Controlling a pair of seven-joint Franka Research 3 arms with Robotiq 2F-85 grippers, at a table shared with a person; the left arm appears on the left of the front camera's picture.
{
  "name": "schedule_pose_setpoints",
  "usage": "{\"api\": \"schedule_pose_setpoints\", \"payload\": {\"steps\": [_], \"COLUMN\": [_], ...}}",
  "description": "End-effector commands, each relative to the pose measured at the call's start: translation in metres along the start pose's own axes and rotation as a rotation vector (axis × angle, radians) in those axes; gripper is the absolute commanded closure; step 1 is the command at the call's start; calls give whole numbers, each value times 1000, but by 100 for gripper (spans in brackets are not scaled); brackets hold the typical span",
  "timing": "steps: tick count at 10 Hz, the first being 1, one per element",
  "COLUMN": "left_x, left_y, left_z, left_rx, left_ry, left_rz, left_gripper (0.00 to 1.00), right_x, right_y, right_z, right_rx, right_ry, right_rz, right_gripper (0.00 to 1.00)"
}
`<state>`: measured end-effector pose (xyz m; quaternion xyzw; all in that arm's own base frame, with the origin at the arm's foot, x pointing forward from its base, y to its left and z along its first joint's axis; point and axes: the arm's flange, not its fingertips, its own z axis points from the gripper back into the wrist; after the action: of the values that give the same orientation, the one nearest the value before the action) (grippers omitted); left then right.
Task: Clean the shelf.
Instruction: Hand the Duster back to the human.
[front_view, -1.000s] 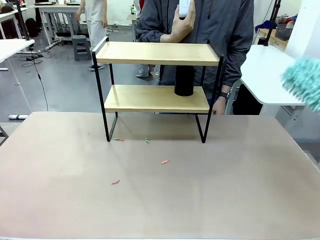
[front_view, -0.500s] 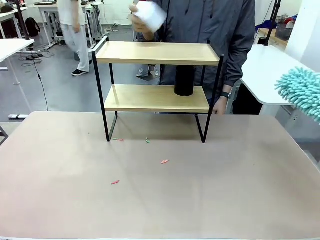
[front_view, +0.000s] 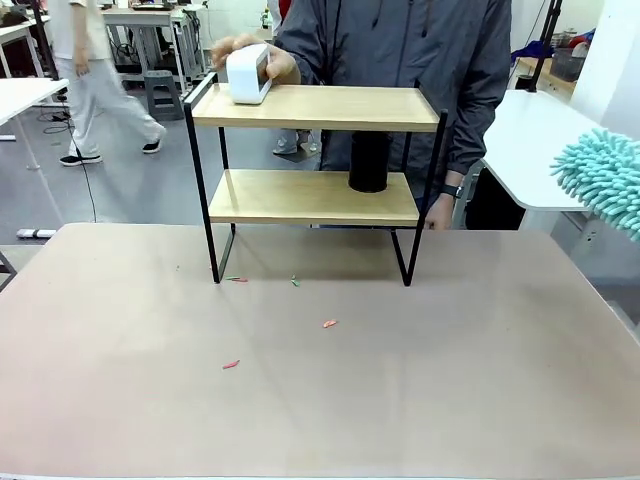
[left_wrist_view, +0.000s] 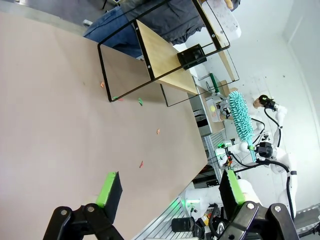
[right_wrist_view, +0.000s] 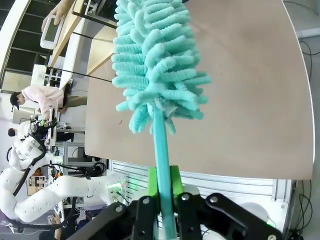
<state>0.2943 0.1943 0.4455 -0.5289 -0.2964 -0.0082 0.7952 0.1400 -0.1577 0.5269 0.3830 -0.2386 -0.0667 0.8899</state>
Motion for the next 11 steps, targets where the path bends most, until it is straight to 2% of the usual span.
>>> {"api": "schedule_pose_setpoints", "payload": {"steps": [1, 7, 8, 9, 10, 11], "left_x": [0, 0, 14, 31, 36, 35], "left_y": [-2, 0, -38, -87, -128, -158], "left_z": [-1, 0, -19, -54, -84, -112], "left_rx": [-16, 0, -13, -139, -197, -236], "left_ry": [-11, 0, 126, 282, 392, 470], "left_rz": [-19, 0, -170, -342, -458, -541], "left_gripper": [0, 0, 0, 0, 0, 0], "right_x": [-4, 0, 18, 48, 67, 73], "right_y": [-3, 0, 29, 76, 123, 166], "right_z": [2, 0, 18, 30, 28, 11], "right_rx": [8, 0, -7, 71, 94, 103], "right_ry": [-6, 0, 3, 12, 85, 201], "right_rz": [1, 0, 129, 351, 532, 689], "right_gripper": [87, 87, 87, 87, 87, 87]}}
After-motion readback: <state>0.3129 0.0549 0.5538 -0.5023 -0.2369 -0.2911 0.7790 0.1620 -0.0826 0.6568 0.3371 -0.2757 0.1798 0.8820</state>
